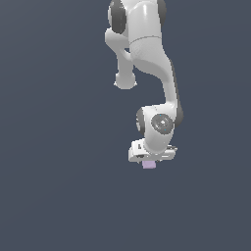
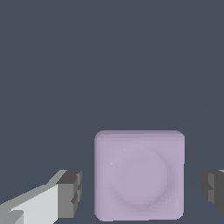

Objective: Pick up the object and move it to a goal position.

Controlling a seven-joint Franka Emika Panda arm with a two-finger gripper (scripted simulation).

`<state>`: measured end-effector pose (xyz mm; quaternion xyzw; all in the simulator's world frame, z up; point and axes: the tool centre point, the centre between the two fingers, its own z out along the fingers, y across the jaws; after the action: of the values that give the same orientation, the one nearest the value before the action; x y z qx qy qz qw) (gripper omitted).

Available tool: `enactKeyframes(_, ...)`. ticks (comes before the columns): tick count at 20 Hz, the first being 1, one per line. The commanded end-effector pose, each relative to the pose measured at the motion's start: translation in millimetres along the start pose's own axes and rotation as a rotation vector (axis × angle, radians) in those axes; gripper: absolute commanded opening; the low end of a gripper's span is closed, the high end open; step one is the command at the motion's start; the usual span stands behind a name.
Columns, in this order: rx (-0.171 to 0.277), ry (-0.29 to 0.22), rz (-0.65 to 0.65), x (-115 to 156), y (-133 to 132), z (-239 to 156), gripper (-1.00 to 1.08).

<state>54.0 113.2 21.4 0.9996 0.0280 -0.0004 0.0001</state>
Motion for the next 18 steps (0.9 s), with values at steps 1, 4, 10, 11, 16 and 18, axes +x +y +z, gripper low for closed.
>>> enactKeyframes(1,0.000,0.001,0.000,0.0,-0.2,10.1,1.00)
enactKeyframes(4,0.000,0.001,0.000,0.8,-0.3,14.7,1.00)
enactKeyframes(10,0.000,0.001,0.000,1.4,-0.4,14.7,-1.00)
enactKeyframes(11,0.000,0.001,0.000,1.4,-0.4,14.7,-1.00)
enactKeyframes(16,0.000,0.001,0.000,1.4,-0.4,14.7,-1.00)
enactKeyframes(18,0.000,0.000,0.001,1.0,0.0,11.6,-1.00)
